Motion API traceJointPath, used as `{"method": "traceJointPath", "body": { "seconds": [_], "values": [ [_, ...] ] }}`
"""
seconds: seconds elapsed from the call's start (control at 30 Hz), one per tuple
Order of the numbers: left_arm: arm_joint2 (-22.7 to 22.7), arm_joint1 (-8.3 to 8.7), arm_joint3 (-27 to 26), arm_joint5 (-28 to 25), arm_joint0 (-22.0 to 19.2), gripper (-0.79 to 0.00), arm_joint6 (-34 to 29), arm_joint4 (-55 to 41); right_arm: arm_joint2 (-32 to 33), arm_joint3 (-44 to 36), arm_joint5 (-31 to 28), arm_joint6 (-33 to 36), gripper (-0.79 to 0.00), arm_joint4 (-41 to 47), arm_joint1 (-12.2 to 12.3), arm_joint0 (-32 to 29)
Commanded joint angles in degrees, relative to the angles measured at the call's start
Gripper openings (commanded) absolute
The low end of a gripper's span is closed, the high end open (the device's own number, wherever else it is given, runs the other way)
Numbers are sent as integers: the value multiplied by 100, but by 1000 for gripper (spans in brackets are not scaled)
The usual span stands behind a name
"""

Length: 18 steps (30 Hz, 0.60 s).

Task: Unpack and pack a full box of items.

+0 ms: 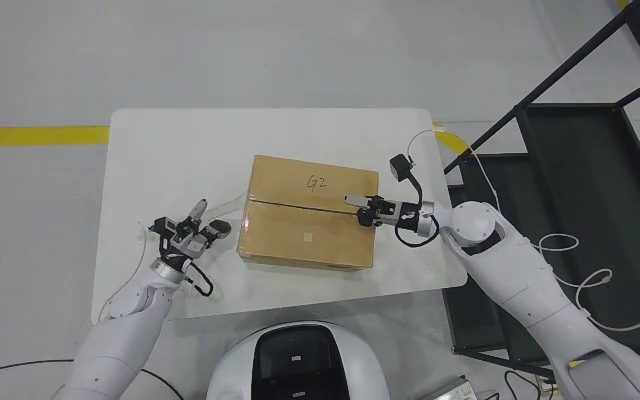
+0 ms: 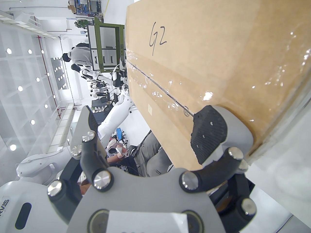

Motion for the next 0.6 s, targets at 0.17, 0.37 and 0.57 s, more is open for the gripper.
{"method": "traceJointPath", "body": {
  "seconds": [0.17,0.37,0.57],
  "values": [
    [-238,-1,-231,-238,196,-785,-41,-38,0,0,0,0,0,0,0,0],
    [-548,29,-650,-518,390,-785,-105,5,0,0,0,0,0,0,0,0],
    [-721,60,-1208,-395,408,-785,-6,495,0,0,0,0,0,0,0,0]
  ]
}}
